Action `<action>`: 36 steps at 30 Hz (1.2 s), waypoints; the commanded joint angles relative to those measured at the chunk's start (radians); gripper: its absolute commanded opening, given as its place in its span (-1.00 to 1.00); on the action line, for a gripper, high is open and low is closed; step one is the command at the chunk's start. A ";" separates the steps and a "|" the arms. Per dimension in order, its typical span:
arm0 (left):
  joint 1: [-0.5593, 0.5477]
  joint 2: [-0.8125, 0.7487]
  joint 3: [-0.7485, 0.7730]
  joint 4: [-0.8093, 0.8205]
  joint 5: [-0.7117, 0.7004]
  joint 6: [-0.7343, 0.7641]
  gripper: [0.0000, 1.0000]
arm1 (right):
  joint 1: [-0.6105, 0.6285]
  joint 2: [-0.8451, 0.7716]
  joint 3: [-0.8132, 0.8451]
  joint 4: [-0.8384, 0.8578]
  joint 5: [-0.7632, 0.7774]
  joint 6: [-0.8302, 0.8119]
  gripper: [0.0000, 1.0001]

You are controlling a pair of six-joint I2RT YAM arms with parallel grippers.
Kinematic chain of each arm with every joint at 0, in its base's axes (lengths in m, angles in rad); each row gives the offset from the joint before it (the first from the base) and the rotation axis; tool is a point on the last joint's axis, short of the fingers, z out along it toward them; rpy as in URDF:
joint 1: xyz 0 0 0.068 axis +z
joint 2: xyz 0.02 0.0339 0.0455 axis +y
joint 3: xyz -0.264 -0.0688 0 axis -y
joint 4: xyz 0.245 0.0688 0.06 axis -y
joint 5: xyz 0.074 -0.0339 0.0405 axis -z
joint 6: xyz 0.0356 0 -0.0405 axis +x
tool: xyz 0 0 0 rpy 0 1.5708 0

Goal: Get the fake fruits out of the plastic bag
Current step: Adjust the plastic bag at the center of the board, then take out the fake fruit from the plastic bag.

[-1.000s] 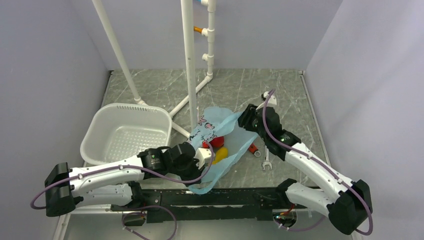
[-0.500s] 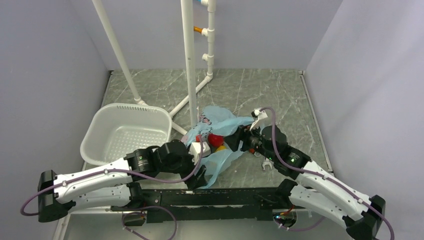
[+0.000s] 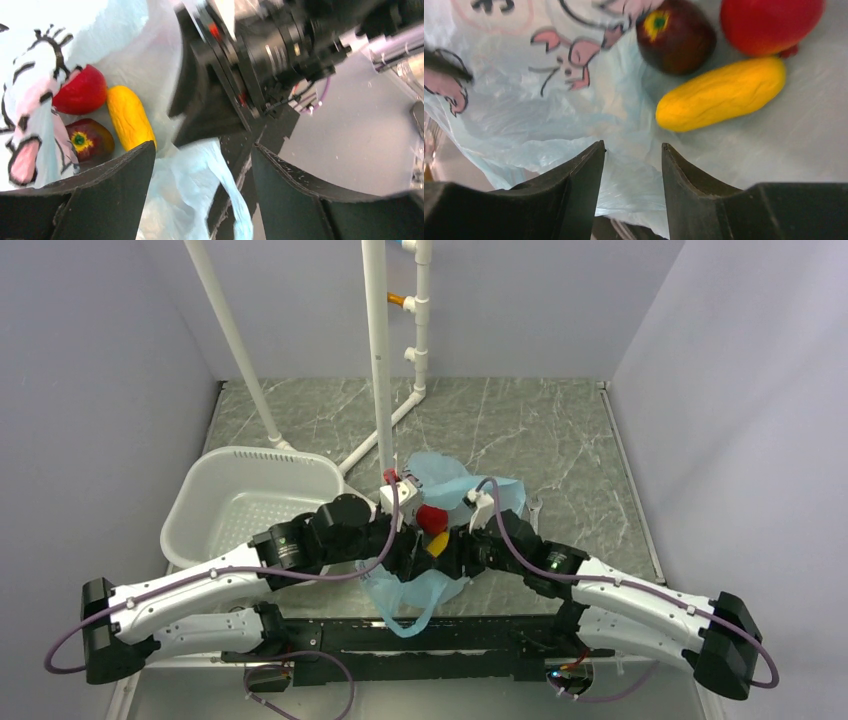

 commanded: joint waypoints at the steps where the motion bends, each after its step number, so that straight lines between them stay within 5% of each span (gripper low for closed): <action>1: 0.052 0.048 -0.018 0.130 -0.065 -0.069 0.49 | 0.093 -0.026 -0.077 0.016 -0.024 0.119 -0.03; 7: 0.112 0.183 -0.057 0.161 -0.172 -0.071 0.48 | 0.168 -0.025 -0.241 0.079 0.020 0.265 -0.03; 12: 0.113 0.292 0.016 0.024 -0.190 0.048 0.52 | 0.180 0.006 -0.188 0.053 0.086 0.253 -0.02; 19: 0.103 0.101 -0.100 0.109 0.064 0.053 0.47 | 0.178 -0.007 -0.108 0.099 0.169 0.215 0.05; 24: 0.046 0.036 -0.142 0.102 0.087 0.039 0.32 | 0.178 0.053 -0.100 0.199 0.229 0.234 0.06; 31: 0.044 0.136 -0.173 -0.141 -0.253 -0.114 0.07 | 0.182 0.194 -0.171 0.423 0.170 0.287 -0.22; 36: 0.044 -0.033 -0.342 -0.154 -0.406 -0.346 0.07 | 0.224 0.302 -0.197 0.501 0.140 0.296 -0.29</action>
